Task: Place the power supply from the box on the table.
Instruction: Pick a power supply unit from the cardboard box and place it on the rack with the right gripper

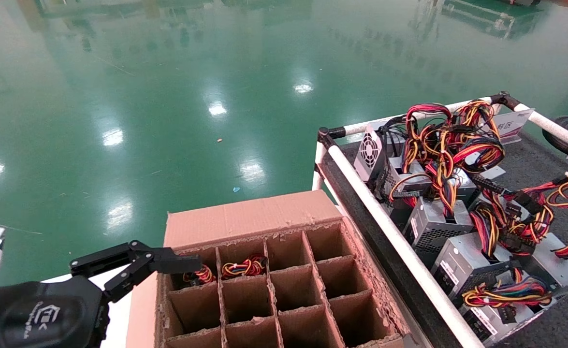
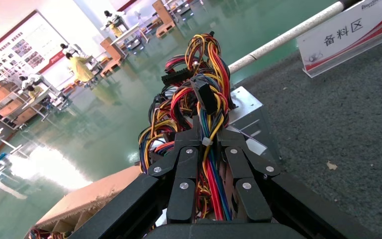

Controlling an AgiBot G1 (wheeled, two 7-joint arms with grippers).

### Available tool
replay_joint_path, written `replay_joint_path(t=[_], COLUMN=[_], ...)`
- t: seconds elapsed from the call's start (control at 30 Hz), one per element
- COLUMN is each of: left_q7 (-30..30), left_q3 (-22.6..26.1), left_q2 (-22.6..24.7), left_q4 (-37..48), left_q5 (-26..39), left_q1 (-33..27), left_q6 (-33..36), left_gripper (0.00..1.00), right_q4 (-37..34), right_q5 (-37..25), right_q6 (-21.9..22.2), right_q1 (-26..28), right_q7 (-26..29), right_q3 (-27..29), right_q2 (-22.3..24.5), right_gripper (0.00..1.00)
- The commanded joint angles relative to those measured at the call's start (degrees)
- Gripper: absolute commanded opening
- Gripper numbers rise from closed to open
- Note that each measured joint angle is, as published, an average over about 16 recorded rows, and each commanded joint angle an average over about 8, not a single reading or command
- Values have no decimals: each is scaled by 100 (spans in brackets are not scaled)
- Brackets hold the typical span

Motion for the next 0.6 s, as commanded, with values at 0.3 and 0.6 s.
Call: replay_joint_path(t=[0.3,0.6], left_q7=[1,1], left_q3=[1,2], left_q2=[0,-1], left_q4=[0,0], left_q5=[-1,-1], left_q1=[0,-1], left_q6=[0,-1], left_gripper=[100,100], right_q4=[-119,-223], right_q5=[-91,-132], right_q6=[13,163], right_q1=[137,263], right_q7=[-72,-196], right_q3=[-58,-81], right_q2=[34,50], right_gripper=[41,3])
